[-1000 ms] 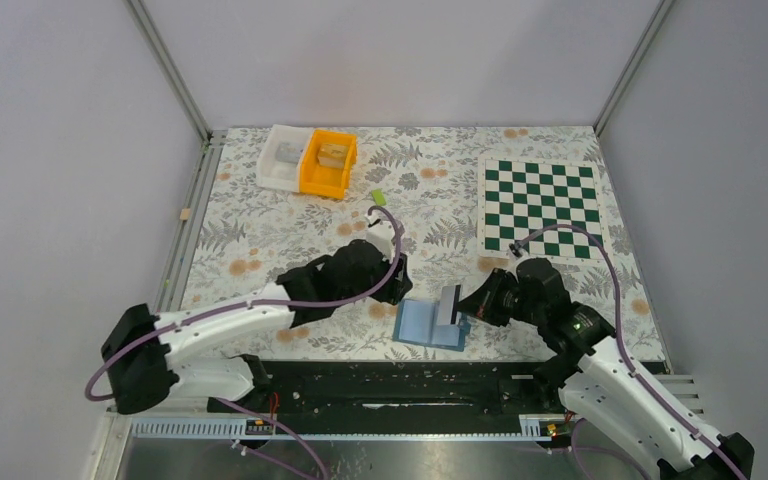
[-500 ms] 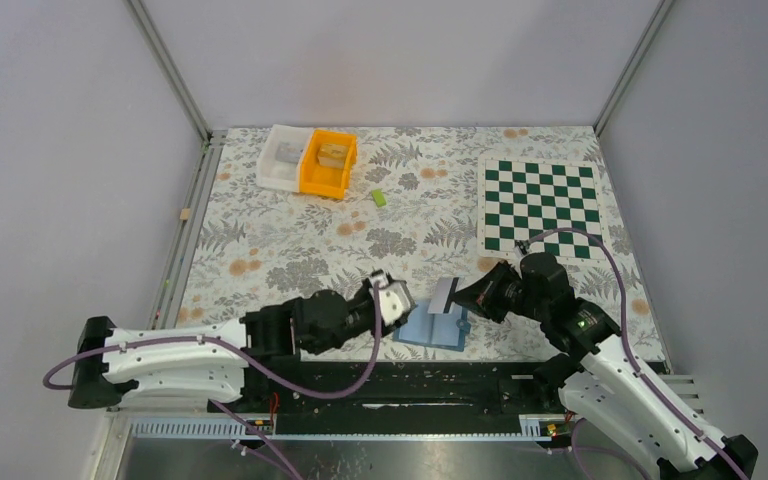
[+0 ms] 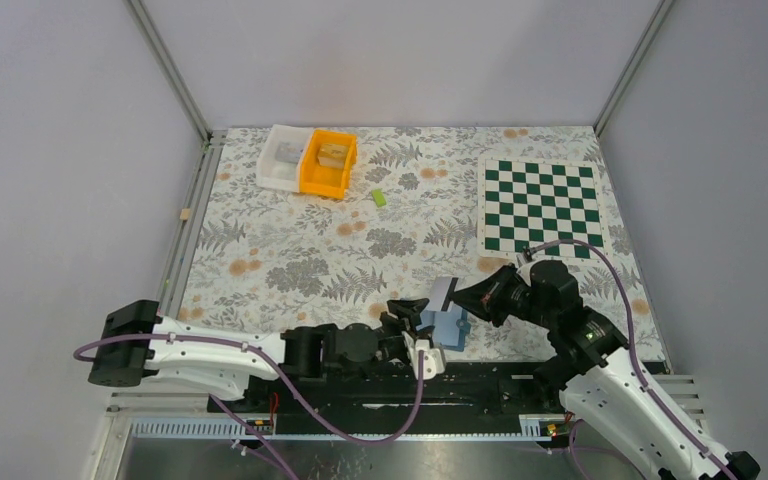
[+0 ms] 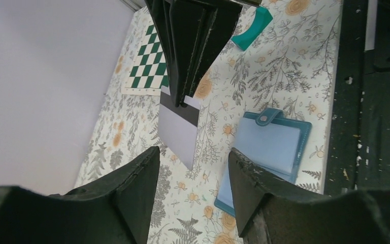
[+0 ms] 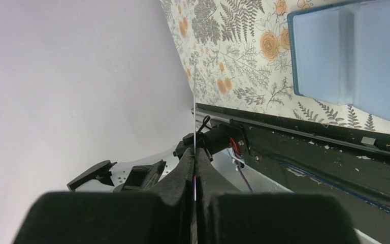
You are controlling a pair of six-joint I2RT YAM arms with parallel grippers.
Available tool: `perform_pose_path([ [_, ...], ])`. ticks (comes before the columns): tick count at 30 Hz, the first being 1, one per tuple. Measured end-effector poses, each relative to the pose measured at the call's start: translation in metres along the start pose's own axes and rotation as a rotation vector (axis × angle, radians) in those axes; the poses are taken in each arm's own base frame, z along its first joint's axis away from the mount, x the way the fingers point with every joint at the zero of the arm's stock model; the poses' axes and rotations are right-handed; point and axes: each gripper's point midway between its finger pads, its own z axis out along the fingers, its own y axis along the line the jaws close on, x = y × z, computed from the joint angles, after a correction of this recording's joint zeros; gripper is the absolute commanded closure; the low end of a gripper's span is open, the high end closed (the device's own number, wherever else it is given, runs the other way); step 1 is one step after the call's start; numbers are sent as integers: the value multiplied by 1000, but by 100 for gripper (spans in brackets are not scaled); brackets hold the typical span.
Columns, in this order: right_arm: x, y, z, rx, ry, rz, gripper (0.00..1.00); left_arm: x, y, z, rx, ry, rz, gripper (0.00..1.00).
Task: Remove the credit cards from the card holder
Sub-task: Place the credit card in the storage box.
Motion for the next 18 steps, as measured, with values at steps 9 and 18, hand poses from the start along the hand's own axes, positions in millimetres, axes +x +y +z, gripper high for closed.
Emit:
perform_pose_path([
  [9, 3, 2, -4, -30, 9, 30, 100, 2, 2, 14, -56, 9, 47, 87],
  [18, 7, -10, 11, -107, 57, 91, 70, 15, 0, 14, -79, 35, 21, 100],
])
